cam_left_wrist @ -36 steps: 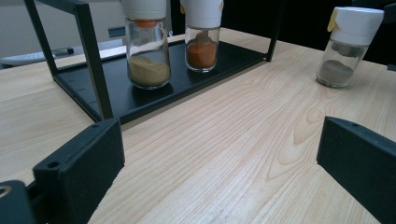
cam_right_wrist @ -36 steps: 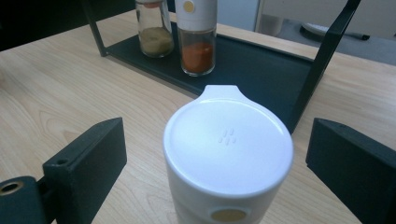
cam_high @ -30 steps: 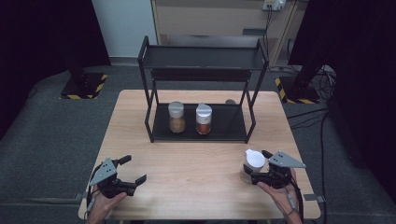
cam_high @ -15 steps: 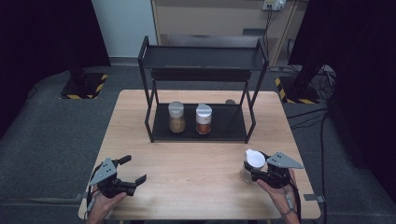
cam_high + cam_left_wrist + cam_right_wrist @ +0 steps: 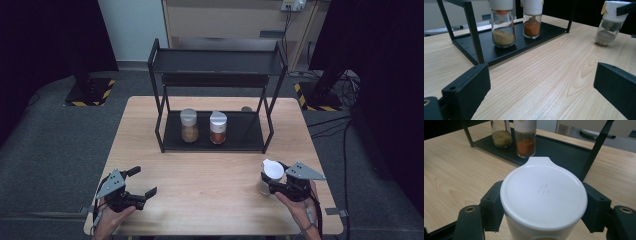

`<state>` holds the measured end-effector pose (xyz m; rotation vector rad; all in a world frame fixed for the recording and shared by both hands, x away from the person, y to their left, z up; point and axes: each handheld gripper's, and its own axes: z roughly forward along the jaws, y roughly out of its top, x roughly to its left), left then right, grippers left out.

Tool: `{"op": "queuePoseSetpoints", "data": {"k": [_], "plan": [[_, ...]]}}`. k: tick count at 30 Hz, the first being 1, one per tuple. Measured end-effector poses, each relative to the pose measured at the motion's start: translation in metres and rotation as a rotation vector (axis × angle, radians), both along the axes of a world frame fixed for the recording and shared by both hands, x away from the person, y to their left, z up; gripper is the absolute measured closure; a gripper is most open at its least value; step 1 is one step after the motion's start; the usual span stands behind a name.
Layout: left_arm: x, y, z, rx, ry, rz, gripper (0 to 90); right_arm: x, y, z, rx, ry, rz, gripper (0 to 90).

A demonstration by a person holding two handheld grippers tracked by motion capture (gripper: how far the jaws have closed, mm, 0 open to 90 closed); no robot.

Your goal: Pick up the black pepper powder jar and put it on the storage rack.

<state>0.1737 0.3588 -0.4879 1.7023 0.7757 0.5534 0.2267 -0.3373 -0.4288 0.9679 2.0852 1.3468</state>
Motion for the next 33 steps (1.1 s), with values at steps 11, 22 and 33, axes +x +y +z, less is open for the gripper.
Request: {"op": "queuePoseSetpoints", "data": {"k": [11,22,33], "plan": [[0.000,0.000,-0.001,-0.004,0.002,0.001,0.0,0.008,0.008,0.016,0.000,-0.002,0.052,31.3],[0.000,0.001,-0.001,-0.006,0.001,0.001,0.0,0.021,0.019,0.029,-0.001,0.007,0.091,31.3],[0.000,0.001,-0.001,-0.007,0.001,0.002,0.0,0.037,0.034,0.043,-0.003,0.018,0.097,31.3]]}}
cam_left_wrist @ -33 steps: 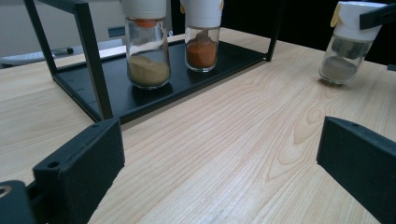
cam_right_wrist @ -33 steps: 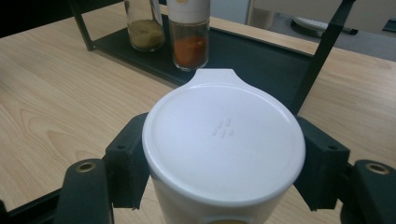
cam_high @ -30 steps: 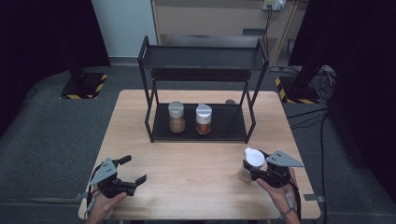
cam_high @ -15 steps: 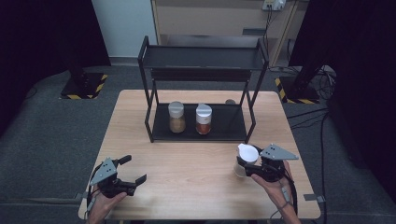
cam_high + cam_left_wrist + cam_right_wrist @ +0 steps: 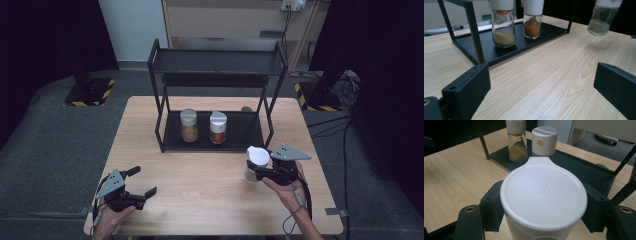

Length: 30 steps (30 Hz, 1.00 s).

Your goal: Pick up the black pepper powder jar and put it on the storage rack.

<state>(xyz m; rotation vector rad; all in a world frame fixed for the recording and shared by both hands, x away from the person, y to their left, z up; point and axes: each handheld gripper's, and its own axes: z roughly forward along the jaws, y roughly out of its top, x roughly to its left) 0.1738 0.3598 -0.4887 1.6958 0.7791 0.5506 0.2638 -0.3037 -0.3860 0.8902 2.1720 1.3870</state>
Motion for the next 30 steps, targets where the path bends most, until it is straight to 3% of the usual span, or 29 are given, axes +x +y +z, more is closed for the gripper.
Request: {"op": "queuePoseSetpoints", "data": {"k": [30], "plan": [[0.000,0.000,0.000,-0.003,-0.001,-0.001,0.0,0.044,0.033,0.030,0.012,-0.029,-0.068,31.3]]}}
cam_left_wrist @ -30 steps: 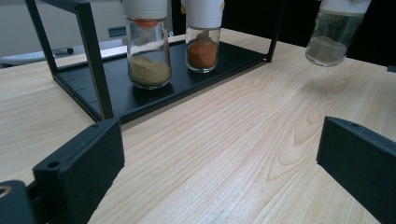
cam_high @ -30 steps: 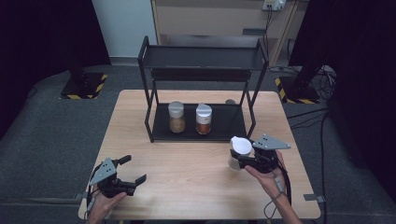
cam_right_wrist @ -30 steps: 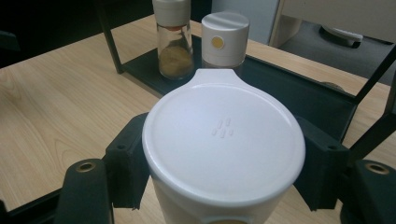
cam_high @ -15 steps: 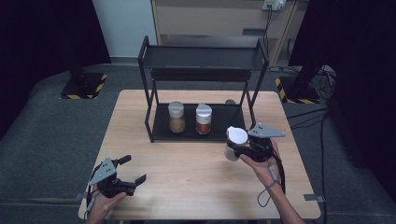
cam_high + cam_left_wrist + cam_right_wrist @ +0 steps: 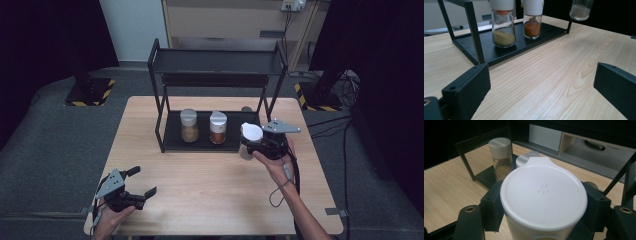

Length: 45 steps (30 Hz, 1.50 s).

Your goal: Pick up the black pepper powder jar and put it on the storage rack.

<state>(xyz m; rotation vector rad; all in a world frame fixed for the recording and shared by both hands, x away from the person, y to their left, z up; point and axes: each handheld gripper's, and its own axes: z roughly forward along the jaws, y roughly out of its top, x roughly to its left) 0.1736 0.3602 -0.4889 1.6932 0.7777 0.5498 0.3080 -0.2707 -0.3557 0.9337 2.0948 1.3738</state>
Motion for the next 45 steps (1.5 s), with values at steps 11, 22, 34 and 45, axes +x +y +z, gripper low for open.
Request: {"op": "queuePoseSetpoints", "data": {"k": [11,22,34,45], "plan": [[0.000,0.000,0.000,-0.001,-0.001,-0.001,0.0,0.018,0.013,0.002,-0.003,0.006,-0.039,31.3],[0.000,0.001,0.000,-0.003,0.000,-0.003,0.0,0.040,0.026,-0.003,-0.009,0.001,-0.089,31.3],[0.001,0.001,-0.001,-0.007,0.002,-0.005,0.0,0.063,0.035,-0.019,-0.024,0.001,-0.153,31.3],[0.001,0.001,-0.001,-0.007,0.004,-0.005,0.1,0.075,0.046,-0.041,-0.047,0.004,-0.203,31.3]]}}
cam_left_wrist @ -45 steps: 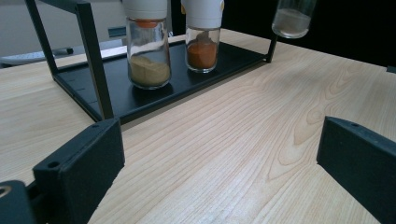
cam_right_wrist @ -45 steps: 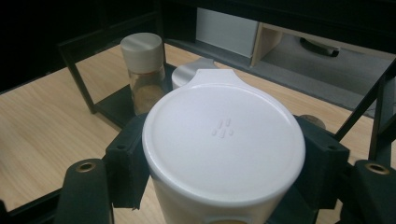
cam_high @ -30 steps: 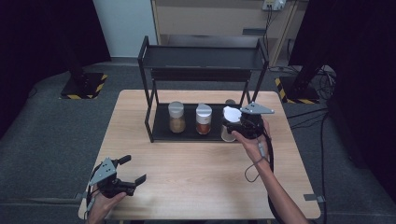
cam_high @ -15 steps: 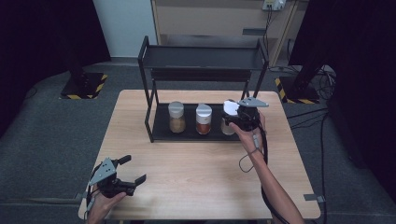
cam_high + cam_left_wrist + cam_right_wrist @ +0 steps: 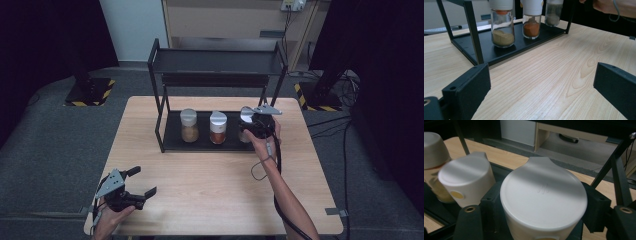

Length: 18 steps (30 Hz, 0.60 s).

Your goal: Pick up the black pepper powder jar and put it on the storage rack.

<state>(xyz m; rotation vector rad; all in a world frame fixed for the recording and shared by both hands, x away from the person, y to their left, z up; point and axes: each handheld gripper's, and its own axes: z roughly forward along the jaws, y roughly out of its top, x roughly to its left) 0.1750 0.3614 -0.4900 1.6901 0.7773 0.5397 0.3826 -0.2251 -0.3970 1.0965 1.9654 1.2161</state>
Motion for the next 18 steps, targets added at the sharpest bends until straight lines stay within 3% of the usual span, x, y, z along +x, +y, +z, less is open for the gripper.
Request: {"op": "queuePoseSetpoints", "data": {"k": [9,18], "plan": [[0.000,0.000,0.000,-0.002,0.000,0.000,0.1,0.006,0.002,-0.017,0.008,0.007,-0.015,31.3],[0.000,0.000,0.000,-0.001,0.000,-0.001,0.2,0.006,0.004,-0.022,0.014,0.002,-0.015,31.3]]}}
